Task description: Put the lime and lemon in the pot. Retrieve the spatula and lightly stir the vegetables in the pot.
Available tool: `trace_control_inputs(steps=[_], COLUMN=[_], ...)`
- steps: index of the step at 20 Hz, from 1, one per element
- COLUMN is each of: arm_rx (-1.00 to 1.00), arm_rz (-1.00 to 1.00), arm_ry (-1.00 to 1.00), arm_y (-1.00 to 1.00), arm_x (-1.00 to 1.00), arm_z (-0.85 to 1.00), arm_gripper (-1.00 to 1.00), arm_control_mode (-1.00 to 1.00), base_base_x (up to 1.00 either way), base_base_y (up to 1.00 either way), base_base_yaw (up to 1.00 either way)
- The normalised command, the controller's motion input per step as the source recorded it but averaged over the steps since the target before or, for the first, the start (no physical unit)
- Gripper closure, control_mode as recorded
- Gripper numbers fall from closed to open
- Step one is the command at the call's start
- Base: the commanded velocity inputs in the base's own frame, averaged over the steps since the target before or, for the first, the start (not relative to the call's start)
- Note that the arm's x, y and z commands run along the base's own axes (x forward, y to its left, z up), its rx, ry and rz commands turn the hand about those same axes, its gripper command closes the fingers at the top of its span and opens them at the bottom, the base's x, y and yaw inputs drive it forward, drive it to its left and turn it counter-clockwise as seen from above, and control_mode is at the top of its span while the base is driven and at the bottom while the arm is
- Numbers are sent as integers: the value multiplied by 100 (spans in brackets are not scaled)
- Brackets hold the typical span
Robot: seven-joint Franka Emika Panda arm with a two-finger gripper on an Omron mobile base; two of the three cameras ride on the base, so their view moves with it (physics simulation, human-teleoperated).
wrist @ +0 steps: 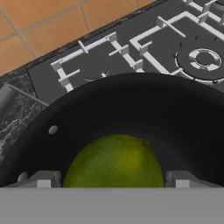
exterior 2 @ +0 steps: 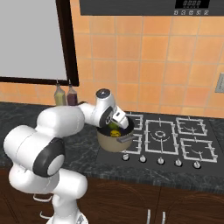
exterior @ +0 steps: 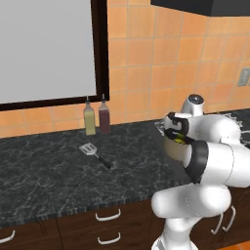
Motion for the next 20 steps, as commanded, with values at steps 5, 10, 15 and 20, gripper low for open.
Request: trace_control_inputs(steps=[5, 10, 15, 20], arm_rx=[0, 0, -1, -17], arm_rz=[10, 6, 8, 37], arm_ry=[-2, -7, 0, 3], arm_y=[0, 41, 100, 100], arm_x=[0, -53, -45, -16], arm_z=[31, 88, 94, 56], arm_gripper=[-100, -100, -100, -100], arm_control_mode=[-100, -100, -100, -100], base_base_x=[0, 0, 0, 0], base_base_y=[0, 0, 0, 0], base_base_yaw=[0, 0, 0, 0])
